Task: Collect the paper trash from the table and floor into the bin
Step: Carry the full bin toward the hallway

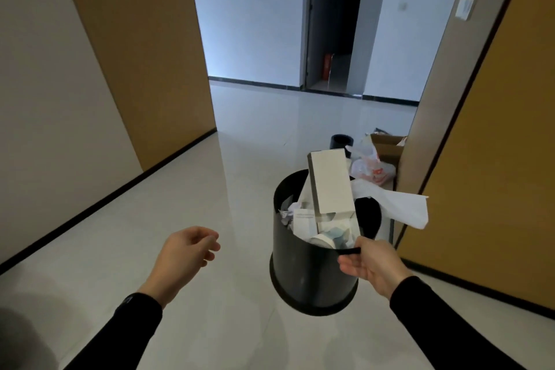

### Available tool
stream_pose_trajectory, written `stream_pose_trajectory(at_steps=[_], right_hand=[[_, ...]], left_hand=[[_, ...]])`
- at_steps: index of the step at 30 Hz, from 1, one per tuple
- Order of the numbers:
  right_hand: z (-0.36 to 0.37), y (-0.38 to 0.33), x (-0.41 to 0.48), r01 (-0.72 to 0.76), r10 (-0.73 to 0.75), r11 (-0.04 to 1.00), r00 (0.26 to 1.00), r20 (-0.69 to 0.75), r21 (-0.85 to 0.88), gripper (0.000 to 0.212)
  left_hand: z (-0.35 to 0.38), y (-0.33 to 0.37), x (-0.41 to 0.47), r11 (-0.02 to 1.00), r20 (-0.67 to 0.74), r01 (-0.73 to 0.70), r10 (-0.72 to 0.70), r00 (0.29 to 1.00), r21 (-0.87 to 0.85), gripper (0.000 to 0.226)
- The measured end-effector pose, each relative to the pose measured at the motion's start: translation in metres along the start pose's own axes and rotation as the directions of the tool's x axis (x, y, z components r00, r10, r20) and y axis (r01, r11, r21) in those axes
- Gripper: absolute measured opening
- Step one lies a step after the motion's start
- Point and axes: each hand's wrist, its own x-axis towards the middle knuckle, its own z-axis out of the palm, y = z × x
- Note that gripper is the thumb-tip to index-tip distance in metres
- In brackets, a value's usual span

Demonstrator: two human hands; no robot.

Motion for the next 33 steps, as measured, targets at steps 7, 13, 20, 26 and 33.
stream_pose_trajectory(at_steps=[7, 13, 20, 26, 33], right_hand=[[0.060, -0.093, 0.160, 0.086, -0.085, 0.996, 0.993, -0.085, 0.009, 0.024], [0.120, -0.168, 0.296, 0.057, -0.044, 0.996, 0.985, -0.166, 0.073, 0.021], [0.146, -0.249, 0.428, 0.054, -0.008, 0.981, 0.971, -0.239, 0.186, 0.027], [0.139, -0.296, 0.571, 0.060, 0.000, 0.976, 0.961, -0.276, 0.210, 0.022], [0.102, -0.374, 0.715, 0.046, 0.044, 0.965, 0.942, -0.333, 0.259, 0.021]], left_hand=[[0.032, 0.030, 0.210, 0.995, 0.043, -0.100, 0.101, 0.994, -0.019, 0.015], [0.053, 0.076, 0.407, 0.993, 0.108, -0.111, 0.116, 0.987, -0.051, 0.017], [0.111, 0.139, 0.583, 0.987, 0.230, -0.160, 0.153, 0.961, 0.015, 0.017], [0.204, 0.176, 0.724, 0.979, 0.322, -0.196, 0.169, 0.931, 0.052, 0.017], [0.337, 0.254, 0.863, 0.965, 0.439, -0.254, 0.202, 0.875, 0.062, 0.017]])
